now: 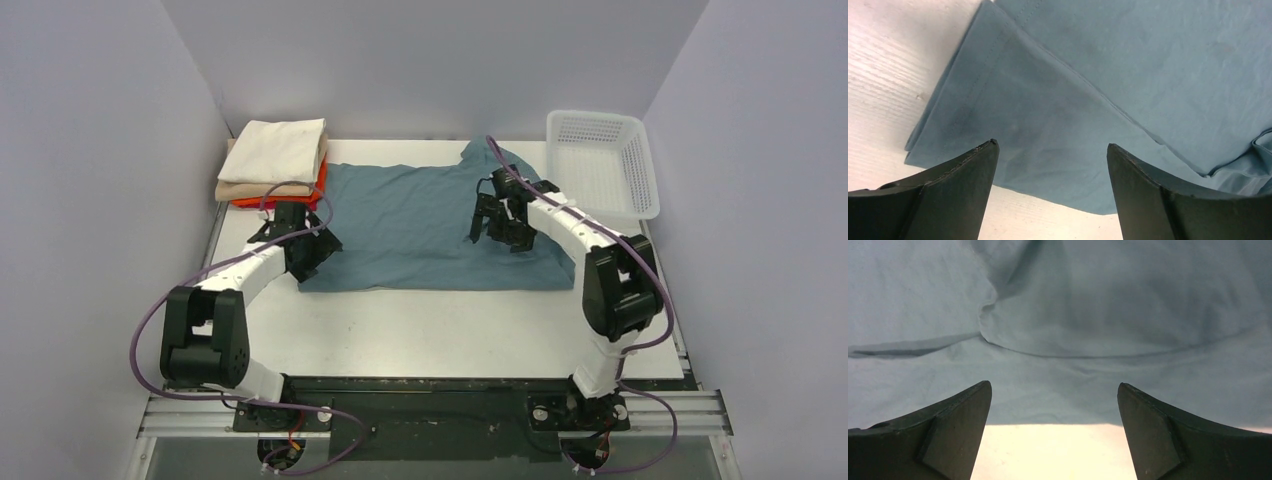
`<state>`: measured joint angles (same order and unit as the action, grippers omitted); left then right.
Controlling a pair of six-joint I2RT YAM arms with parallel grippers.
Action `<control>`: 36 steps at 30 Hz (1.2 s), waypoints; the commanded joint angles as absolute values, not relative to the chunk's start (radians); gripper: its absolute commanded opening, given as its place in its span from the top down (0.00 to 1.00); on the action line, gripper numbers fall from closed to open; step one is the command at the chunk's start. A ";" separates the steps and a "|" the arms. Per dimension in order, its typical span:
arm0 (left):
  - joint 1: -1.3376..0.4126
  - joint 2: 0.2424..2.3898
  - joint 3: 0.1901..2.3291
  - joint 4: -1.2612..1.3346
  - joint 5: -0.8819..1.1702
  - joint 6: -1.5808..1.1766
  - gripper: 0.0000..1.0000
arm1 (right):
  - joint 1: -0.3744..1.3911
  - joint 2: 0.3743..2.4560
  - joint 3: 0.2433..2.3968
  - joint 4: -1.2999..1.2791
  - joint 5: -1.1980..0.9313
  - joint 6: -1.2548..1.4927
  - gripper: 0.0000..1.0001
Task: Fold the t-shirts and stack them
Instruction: Fold the flattened tshirt in 1/3 of the way
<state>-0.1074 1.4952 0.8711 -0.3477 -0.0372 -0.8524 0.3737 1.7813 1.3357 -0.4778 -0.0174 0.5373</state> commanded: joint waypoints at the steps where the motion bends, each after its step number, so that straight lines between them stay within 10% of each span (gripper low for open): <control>1: -0.114 1.522 0.881 -0.268 0.016 -0.806 0.10 | 0.399 1.879 1.418 -0.398 -0.101 0.553 0.08; 16: -0.116 1.550 0.947 -0.328 -0.036 -0.781 0.08 | 0.436 2.258 1.992 -0.398 -0.077 0.617 0.08; 36: -0.123 1.778 0.957 -0.318 0.000 -0.753 0.07 | 0.350 1.814 1.060 -0.286 0.076 0.604 0.07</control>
